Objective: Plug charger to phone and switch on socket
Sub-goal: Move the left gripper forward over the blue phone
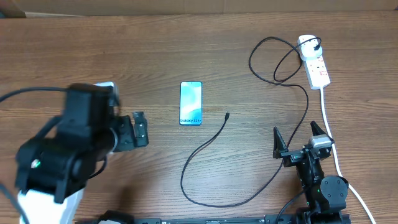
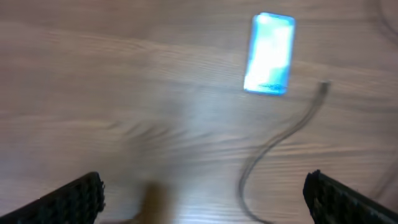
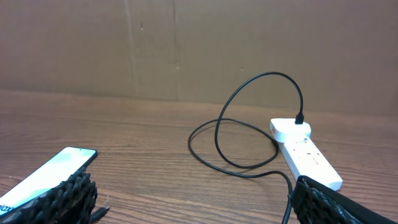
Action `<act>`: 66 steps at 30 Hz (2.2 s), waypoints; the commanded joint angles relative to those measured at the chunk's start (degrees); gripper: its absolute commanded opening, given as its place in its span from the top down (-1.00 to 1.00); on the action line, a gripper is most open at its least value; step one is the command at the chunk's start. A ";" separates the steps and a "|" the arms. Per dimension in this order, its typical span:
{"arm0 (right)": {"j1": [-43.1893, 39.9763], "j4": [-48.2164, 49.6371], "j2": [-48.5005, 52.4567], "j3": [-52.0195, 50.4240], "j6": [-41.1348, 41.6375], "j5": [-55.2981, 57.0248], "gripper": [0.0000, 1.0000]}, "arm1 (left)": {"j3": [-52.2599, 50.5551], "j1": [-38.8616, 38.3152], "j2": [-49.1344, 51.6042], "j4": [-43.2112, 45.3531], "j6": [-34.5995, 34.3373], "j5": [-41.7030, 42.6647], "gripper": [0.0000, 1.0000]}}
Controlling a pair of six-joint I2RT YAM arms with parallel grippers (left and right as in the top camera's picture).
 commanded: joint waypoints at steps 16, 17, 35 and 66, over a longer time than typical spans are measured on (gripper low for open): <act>0.35 0.33 -0.55 -0.59 -0.09 0.17 -1.00 | 1.90 -12.92 16.98 6.19 -12.90 9.42 -1.00; 0.35 0.33 -0.55 -0.59 -0.09 0.15 -1.00 | 1.90 -12.92 17.77 6.19 -12.90 10.56 -1.00; 0.35 0.33 -0.55 -0.59 -0.09 0.15 -1.00 | 1.86 -16.98 28.02 8.09 -12.90 17.46 -0.99; 0.35 0.33 -0.55 -0.59 -0.09 0.15 -1.00 | 1.86 -30.77 25.03 15.91 -19.17 3.58 -0.99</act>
